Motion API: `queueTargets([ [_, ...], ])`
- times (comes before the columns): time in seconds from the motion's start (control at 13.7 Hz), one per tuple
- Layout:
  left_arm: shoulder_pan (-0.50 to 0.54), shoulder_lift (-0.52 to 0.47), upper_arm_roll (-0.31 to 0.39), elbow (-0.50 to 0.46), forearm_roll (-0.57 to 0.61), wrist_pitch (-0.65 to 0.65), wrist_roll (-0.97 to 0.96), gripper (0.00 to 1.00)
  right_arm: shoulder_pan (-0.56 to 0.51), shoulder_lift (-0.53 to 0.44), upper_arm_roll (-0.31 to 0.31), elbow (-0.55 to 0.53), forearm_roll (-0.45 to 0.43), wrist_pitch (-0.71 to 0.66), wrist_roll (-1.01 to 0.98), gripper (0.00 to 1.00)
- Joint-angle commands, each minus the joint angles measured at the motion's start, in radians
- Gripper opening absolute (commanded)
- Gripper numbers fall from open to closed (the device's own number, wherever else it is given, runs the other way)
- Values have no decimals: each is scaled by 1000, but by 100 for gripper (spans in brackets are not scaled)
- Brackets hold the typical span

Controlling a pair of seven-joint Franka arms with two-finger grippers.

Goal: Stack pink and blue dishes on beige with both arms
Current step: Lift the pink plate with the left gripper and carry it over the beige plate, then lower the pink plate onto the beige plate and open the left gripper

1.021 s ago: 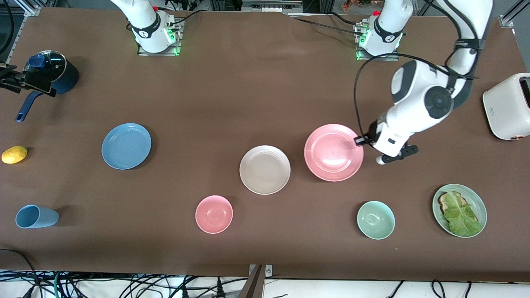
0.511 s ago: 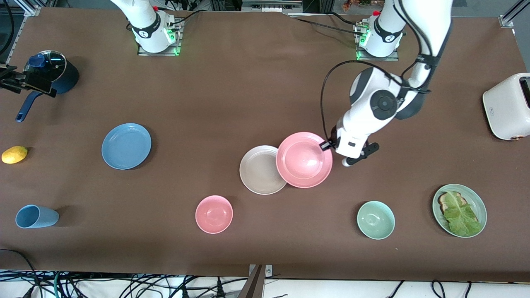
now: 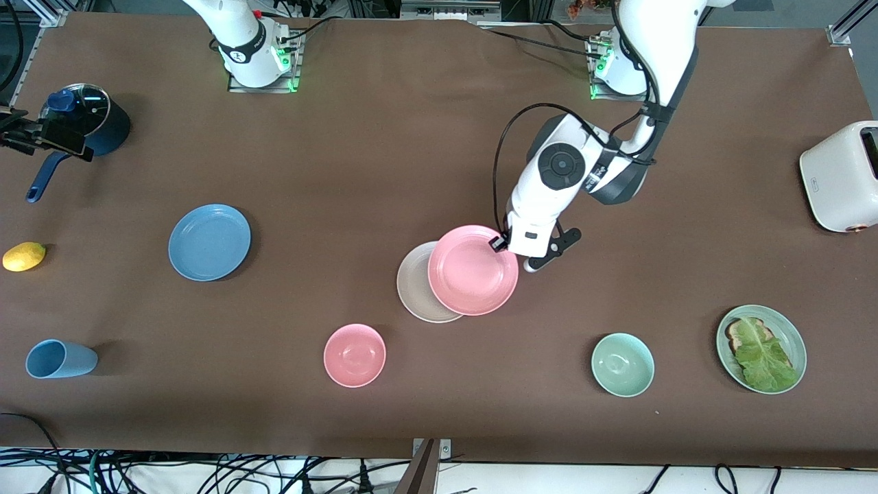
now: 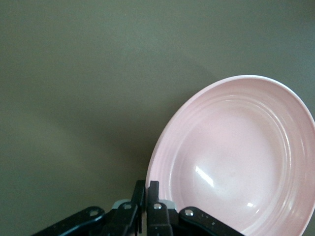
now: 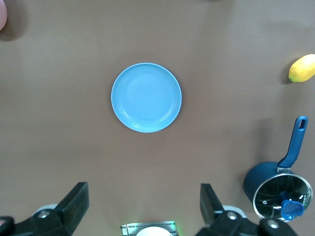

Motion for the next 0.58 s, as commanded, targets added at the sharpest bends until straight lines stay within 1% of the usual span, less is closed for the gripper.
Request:
queueTargets([
  [0.0, -33, 51, 12, 79, 31, -13, -82, 0, -3, -1, -4, 9, 17, -11, -13, 100],
  [0.29, -76, 120, 18, 154, 35, -13, -171, 0, -3, 1, -4, 9, 17, -11, -13, 100],
  [0.51, -89, 146, 18, 191, 54, -13, -217, 0, -3, 1, -6, 9, 17, -11, -13, 100],
])
